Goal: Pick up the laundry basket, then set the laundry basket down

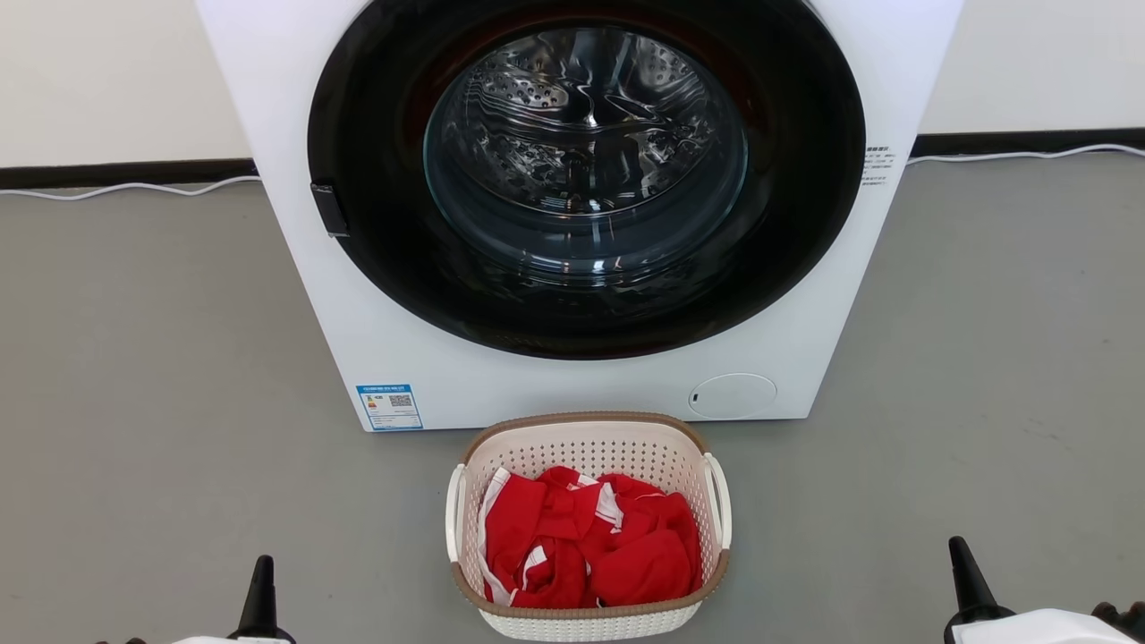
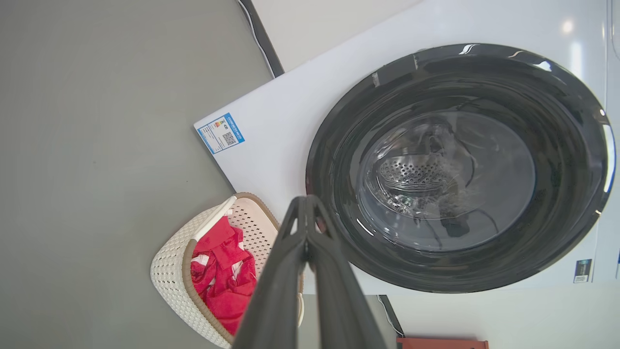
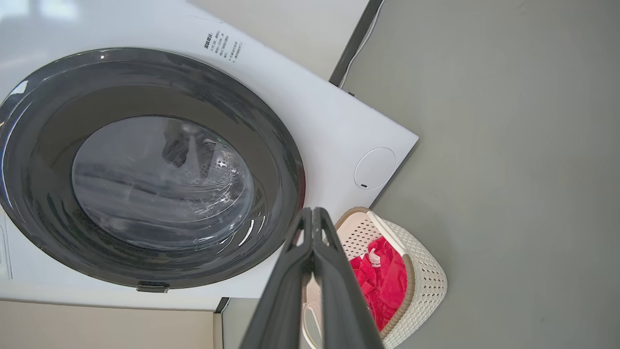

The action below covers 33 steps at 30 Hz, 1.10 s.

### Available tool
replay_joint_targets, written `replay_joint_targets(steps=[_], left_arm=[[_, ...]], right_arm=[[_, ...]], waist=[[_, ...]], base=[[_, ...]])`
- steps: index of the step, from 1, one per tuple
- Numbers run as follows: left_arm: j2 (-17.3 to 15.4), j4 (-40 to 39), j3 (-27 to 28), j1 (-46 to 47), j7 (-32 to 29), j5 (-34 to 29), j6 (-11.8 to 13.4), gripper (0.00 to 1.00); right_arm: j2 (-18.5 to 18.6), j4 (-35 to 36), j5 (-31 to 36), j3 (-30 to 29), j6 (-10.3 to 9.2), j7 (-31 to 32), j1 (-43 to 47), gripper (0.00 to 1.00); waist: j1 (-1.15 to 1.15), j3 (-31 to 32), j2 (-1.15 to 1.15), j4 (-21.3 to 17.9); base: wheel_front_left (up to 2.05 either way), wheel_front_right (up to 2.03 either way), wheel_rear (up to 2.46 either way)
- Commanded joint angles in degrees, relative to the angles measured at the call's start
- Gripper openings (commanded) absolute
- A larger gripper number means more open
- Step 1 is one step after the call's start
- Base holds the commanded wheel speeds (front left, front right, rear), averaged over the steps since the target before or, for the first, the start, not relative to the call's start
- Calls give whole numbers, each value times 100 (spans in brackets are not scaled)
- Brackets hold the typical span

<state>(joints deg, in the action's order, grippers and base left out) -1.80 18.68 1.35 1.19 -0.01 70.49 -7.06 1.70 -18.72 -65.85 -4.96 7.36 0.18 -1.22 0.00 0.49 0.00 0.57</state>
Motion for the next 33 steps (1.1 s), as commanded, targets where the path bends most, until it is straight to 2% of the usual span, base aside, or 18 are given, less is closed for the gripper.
replay_joint_targets(steps=[1,33], left_arm=[[-89,-172,166,272,-48,145,-31,0],[-106,-431,482,476,-587,1955,-42,0]], right_arm=[[90,190,-147,46,15,39,-268,0],[115,440,-2375,-133,14,567,-472,0]], waist=[[0,-1,0,-1],[0,-59,0,-51]], base=[[0,0,0],[0,0,0]])
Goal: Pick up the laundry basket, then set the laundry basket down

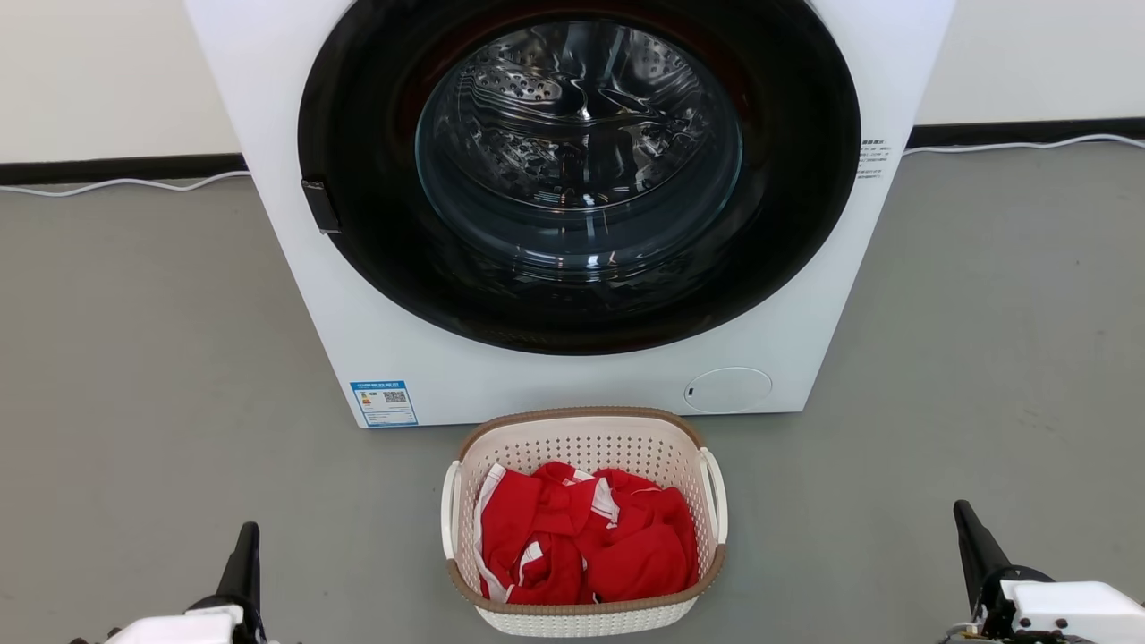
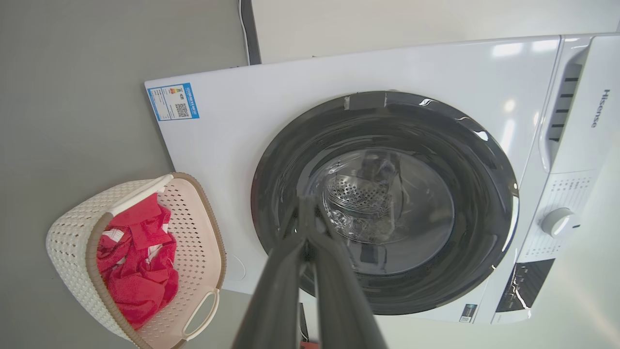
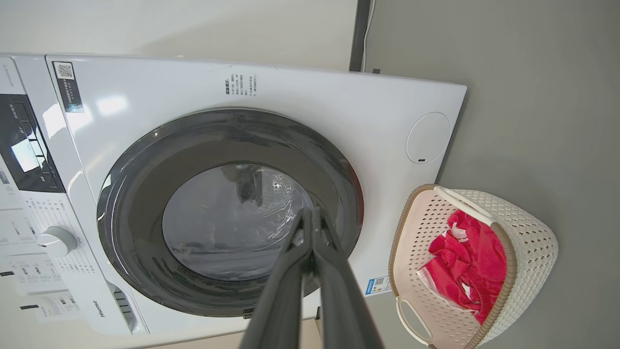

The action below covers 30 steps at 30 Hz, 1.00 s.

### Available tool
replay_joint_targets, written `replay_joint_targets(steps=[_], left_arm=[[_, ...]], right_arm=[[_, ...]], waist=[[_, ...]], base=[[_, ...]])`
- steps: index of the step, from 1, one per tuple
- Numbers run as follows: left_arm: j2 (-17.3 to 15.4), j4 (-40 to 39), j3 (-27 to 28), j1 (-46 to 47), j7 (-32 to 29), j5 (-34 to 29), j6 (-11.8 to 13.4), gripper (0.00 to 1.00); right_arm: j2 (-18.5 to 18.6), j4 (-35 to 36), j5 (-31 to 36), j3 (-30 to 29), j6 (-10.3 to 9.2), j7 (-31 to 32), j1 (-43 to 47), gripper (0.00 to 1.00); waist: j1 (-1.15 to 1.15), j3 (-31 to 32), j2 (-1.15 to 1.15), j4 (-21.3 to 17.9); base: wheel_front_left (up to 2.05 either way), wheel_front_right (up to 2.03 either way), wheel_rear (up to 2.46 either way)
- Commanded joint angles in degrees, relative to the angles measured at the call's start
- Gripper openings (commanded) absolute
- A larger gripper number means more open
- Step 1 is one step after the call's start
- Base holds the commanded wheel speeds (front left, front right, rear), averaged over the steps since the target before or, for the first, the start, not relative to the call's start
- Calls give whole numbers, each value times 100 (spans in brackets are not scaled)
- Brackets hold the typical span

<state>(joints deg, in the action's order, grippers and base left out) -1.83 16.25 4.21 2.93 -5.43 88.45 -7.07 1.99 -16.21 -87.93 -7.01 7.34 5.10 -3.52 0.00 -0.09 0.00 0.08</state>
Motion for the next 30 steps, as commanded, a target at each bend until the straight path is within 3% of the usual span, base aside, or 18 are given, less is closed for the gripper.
replay_joint_targets(steps=[1,5,30], left_arm=[[-103,-189,196,303,-44,160,-40,0],[-105,-219,232,327,-107,371,-42,0],[-105,-220,232,326,-106,371,-42,0]], right_arm=[[85,190,-167,73,15,75,-243,0],[88,219,-426,52,14,136,-266,0],[88,219,-426,52,14,136,-266,0]], waist=[[0,-2,0,-2],[0,-9,0,-8],[0,-9,0,-8]], base=[[0,0,0],[0,0,0],[0,0,0]])
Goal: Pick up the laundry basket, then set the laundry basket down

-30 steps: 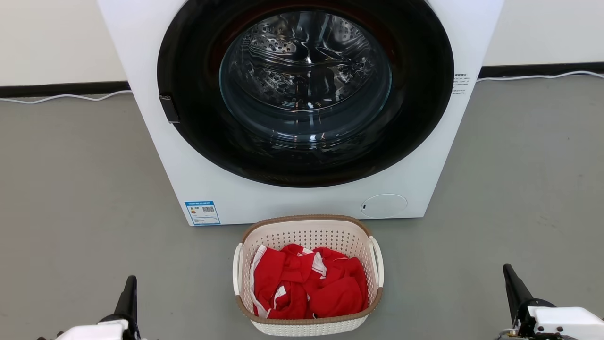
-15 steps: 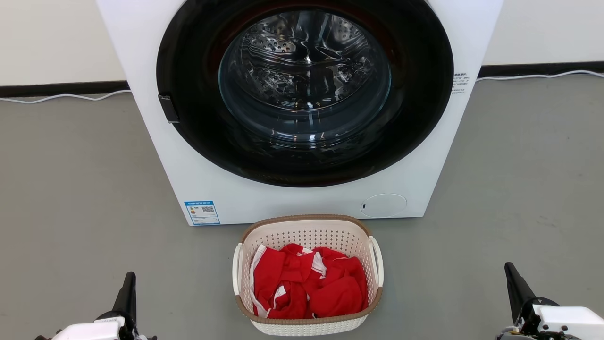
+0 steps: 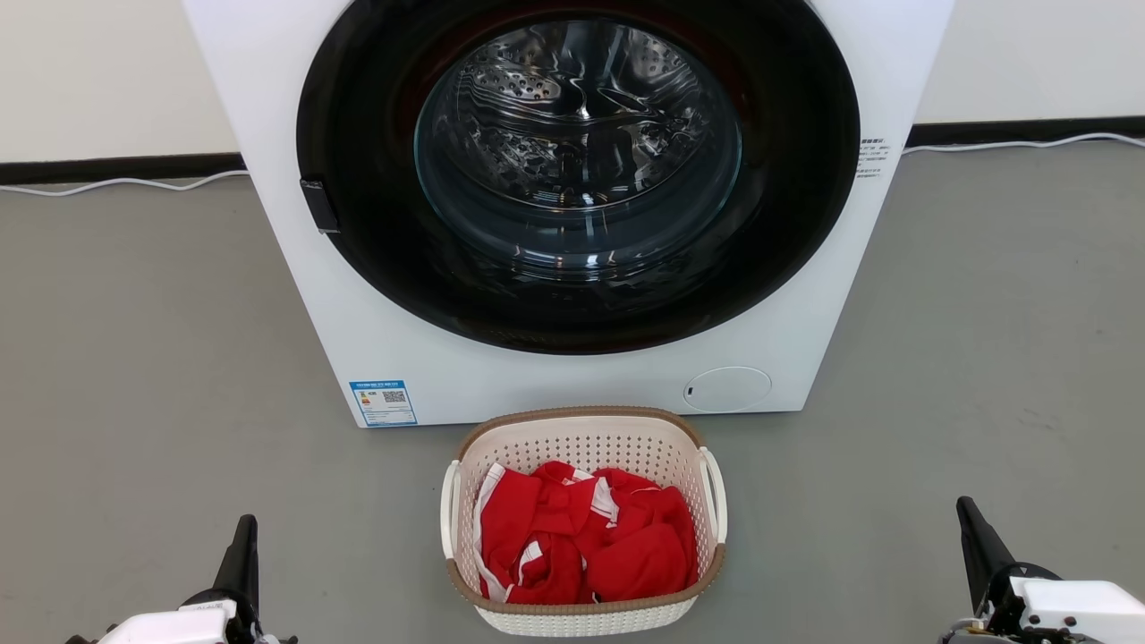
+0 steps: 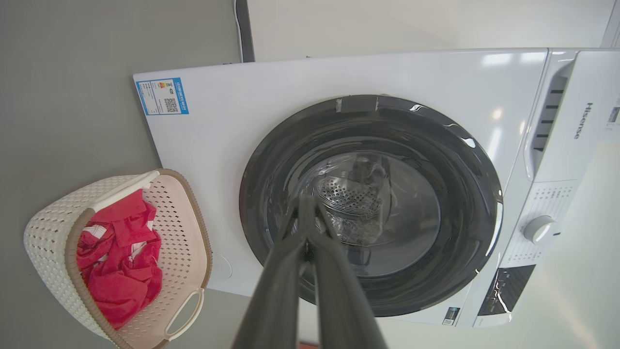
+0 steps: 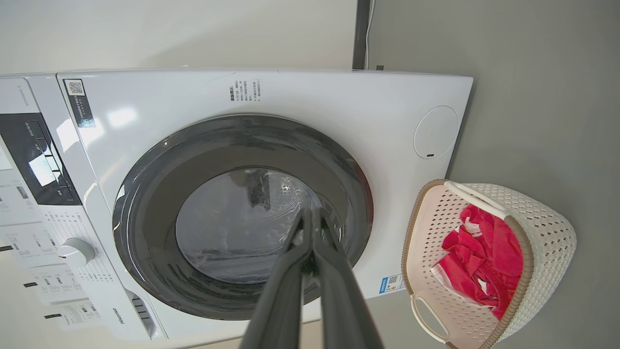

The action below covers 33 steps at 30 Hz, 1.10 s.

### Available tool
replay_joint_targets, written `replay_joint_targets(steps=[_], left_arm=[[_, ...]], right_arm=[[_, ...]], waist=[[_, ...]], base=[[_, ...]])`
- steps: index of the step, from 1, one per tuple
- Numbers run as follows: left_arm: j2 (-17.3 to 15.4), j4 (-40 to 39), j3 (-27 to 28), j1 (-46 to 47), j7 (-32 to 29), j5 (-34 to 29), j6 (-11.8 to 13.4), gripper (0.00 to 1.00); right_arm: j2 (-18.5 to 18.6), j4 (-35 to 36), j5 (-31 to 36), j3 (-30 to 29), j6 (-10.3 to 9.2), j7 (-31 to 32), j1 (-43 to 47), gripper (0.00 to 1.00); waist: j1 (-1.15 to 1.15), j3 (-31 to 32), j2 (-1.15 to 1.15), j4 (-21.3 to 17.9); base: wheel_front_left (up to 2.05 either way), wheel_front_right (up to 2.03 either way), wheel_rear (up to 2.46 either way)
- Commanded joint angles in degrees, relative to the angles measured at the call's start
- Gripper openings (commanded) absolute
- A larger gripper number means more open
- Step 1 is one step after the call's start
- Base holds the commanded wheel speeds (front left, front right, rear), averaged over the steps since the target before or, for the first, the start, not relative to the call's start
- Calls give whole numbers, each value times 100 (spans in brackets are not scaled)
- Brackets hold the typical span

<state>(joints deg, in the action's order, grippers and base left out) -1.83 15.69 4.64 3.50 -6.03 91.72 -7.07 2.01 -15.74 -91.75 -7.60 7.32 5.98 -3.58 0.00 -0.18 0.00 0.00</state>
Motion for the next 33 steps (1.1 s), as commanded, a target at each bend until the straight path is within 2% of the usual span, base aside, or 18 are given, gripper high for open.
replay_joint_targets(steps=[1,33], left_arm=[[-105,-164,189,269,-47,44,-42,0],[-105,-164,188,269,-46,44,-42,0]], right_arm=[[87,172,-44,110,17,48,-260,0],[87,172,-44,110,17,48,-260,0]], waist=[[0,0,0,0],[0,0,0,0]], base=[[0,0,0],[0,0,0]])
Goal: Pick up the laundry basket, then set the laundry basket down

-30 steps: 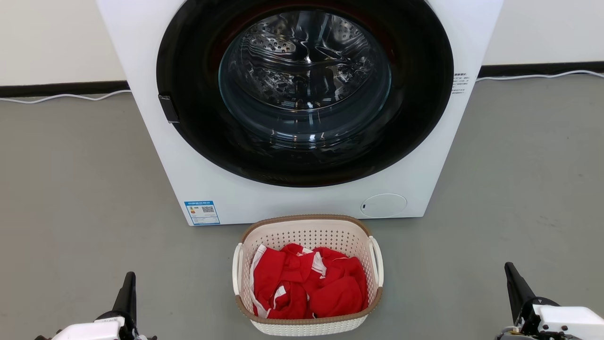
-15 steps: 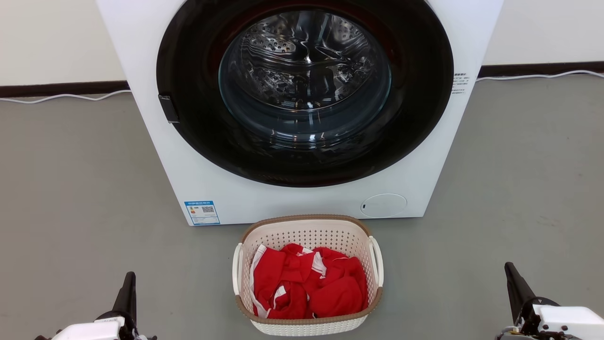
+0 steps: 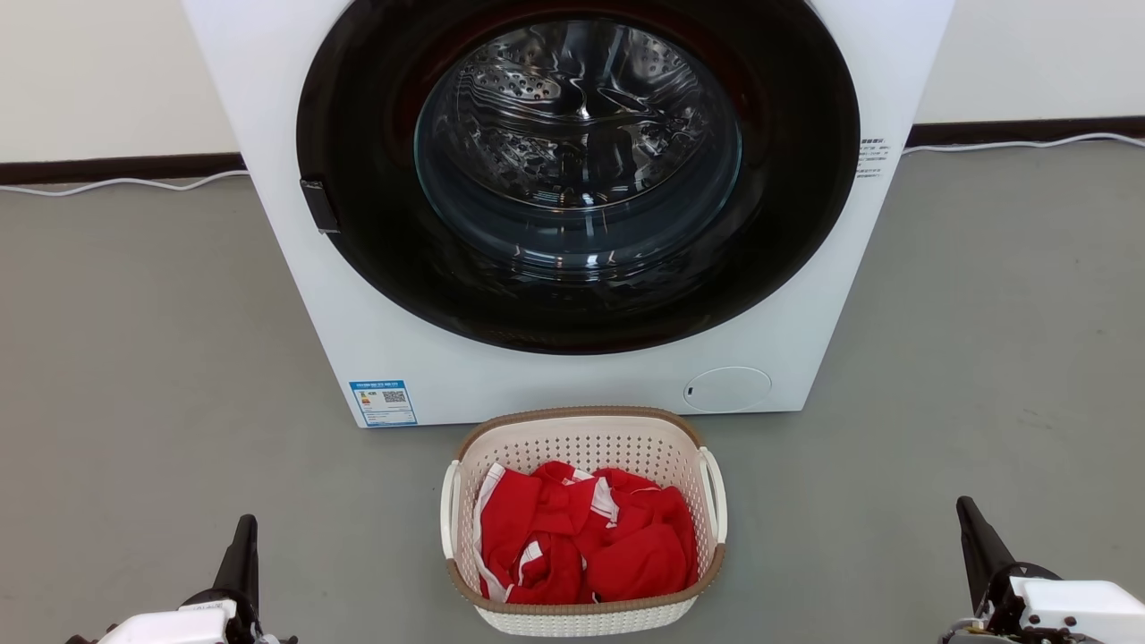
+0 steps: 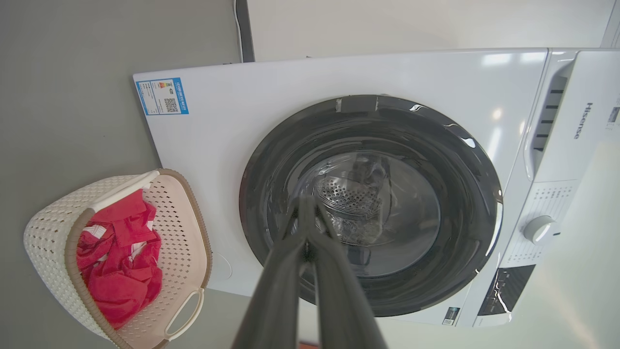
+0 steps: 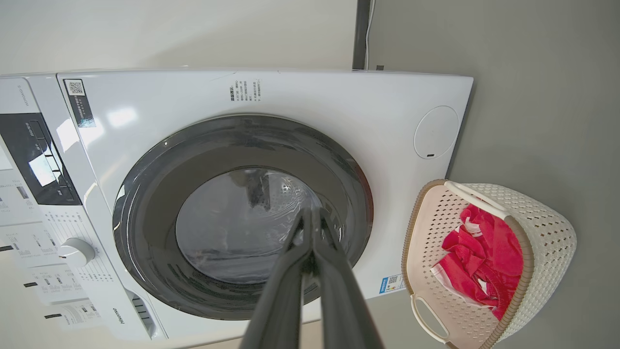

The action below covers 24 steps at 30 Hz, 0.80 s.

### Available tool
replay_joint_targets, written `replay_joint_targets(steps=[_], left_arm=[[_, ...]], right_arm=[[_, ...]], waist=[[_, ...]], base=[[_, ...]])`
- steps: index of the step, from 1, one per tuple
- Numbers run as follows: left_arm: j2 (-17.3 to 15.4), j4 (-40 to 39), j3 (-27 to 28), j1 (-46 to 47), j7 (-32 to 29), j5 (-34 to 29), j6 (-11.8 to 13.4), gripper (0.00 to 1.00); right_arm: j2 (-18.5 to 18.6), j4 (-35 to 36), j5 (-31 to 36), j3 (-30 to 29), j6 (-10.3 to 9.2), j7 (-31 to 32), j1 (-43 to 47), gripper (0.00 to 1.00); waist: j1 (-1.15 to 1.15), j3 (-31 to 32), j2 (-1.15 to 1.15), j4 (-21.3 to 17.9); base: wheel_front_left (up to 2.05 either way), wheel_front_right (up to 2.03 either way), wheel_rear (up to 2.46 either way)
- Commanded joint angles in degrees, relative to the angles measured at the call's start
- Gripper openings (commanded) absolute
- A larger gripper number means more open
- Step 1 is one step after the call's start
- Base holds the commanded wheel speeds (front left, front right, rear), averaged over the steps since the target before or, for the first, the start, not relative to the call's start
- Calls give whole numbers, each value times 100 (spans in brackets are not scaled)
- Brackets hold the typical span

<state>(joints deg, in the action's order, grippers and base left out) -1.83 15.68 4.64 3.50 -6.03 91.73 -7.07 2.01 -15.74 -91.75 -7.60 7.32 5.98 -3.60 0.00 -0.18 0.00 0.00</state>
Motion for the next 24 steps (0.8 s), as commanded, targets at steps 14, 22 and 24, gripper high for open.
replay_joint_targets(steps=[14,22,24], left_arm=[[-105,-163,188,269,-46,44,-42,0],[-105,-163,188,269,-46,44,-42,0],[-105,-163,188,269,-46,44,-42,0]], right_arm=[[87,172,-44,110,17,48,-259,0],[87,172,-44,110,17,48,-259,0],[87,172,-44,110,17,48,-259,0]], waist=[[0,0,0,0],[0,0,0,0],[0,0,0,0]], base=[[0,0,0],[0,0,0],[0,0,0]])
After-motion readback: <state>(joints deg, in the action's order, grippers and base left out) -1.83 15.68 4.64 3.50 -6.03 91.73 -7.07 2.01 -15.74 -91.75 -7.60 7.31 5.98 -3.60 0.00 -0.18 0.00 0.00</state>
